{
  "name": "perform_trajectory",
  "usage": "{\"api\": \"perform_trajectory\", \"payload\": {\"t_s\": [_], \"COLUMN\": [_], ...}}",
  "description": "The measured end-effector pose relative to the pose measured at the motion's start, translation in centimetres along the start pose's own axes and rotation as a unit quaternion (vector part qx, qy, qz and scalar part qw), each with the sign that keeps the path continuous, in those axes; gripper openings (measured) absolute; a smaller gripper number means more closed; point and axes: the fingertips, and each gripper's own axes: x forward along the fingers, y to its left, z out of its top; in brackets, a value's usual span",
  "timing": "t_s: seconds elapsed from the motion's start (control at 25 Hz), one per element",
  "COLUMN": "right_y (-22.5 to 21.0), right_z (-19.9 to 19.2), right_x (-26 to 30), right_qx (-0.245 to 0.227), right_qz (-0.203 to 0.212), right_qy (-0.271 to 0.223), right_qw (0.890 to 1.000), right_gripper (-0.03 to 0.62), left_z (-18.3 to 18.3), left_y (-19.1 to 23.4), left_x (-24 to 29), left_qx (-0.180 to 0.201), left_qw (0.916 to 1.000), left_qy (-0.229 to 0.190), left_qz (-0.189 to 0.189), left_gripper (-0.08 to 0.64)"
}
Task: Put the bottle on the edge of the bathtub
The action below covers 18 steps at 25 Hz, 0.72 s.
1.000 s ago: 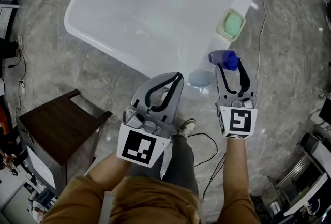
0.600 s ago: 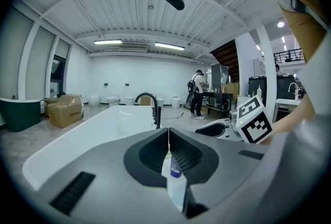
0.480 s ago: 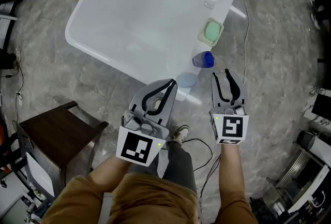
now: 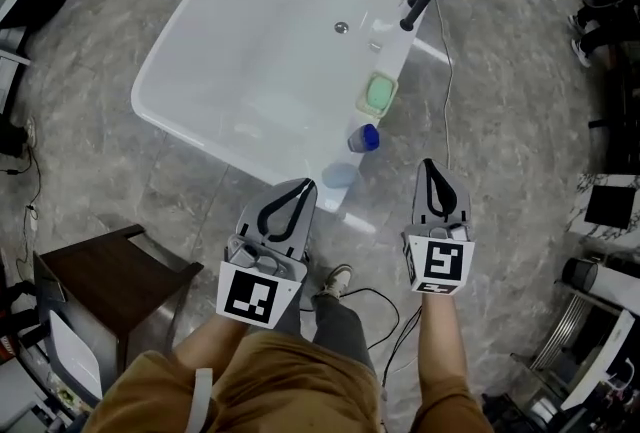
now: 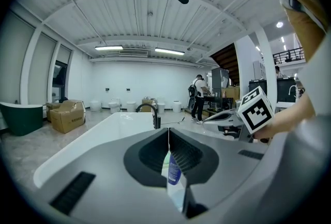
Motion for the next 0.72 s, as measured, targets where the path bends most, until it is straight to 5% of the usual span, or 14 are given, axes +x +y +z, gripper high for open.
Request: {"api": "perform_trajectory", "payload": {"t_s": [0.72], "right_y": [-4.3], "right_z": [13.8], "right_x": [-9.7], "right_qx": [0.009], "right_qz": [-0.048], "right_qy": [-0.082], "right_qw": [0.995], "right_gripper": [0.005], "left_z": [9.2], "left_y": [-0.8], "left_x": [-3.8], "left_qx": [-0.001], "left_qw": [0.9983], "left_qy": [-0.059], "left_qz": [0.0], "left_gripper": [0.011]}}
